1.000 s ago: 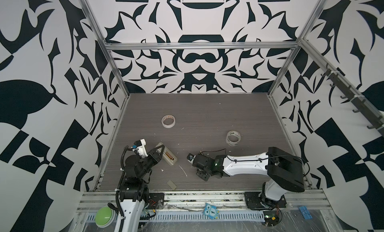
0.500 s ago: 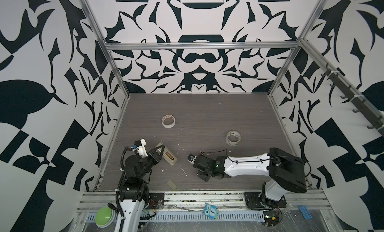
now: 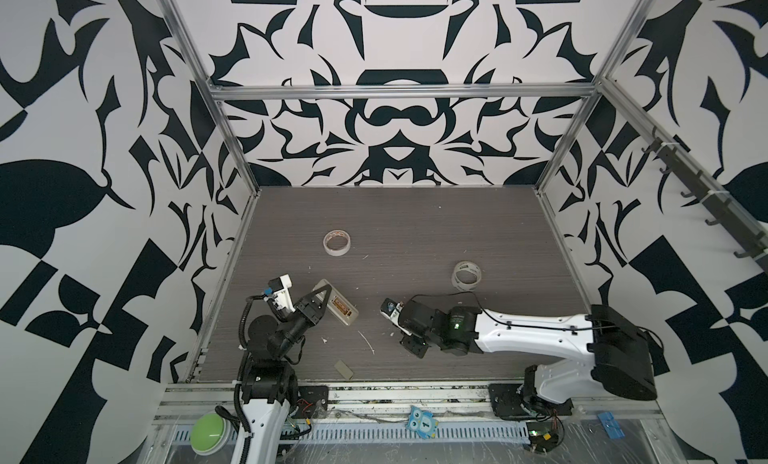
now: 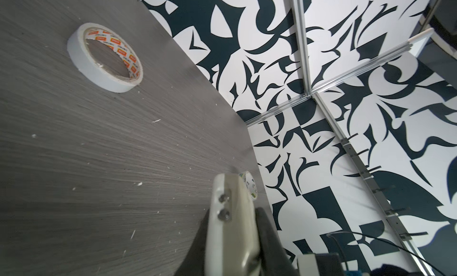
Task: Load the batteries into the remote control
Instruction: 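Carry the AA battery with the right gripper over the remote's open compartment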
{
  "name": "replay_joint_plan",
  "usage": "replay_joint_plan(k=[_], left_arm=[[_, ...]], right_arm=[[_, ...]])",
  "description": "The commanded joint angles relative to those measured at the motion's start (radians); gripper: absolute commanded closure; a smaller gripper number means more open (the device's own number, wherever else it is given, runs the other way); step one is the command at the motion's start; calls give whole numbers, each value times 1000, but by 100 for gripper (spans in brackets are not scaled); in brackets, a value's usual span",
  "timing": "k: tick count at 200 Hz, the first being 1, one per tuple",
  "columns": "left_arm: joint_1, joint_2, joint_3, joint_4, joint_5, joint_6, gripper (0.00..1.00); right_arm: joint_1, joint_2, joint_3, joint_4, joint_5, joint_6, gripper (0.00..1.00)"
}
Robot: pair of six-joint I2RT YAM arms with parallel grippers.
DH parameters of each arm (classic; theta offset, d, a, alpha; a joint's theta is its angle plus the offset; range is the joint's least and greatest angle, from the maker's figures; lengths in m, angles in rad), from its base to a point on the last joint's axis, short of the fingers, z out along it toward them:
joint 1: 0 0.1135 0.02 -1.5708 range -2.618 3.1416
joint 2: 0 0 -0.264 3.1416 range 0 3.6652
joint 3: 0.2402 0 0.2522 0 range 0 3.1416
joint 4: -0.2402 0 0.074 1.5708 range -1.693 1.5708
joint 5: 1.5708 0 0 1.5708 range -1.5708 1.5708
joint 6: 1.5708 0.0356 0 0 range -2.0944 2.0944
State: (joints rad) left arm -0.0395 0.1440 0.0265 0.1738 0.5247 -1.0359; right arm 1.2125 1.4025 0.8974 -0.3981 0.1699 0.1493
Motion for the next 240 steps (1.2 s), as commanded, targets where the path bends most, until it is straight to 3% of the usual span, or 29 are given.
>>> replay_joint_plan(k=[1, 76, 240], left_arm=[[2, -9, -10, 151, 43, -60, 100], [2, -39, -47, 268, 42, -143, 100], [1, -43, -56, 308, 1, -233, 100]], right_arm=[[3, -80, 84, -87, 14, -22, 100], [6, -112, 271, -219, 45, -72, 100], [53, 159, 676, -325, 54, -204, 100]])
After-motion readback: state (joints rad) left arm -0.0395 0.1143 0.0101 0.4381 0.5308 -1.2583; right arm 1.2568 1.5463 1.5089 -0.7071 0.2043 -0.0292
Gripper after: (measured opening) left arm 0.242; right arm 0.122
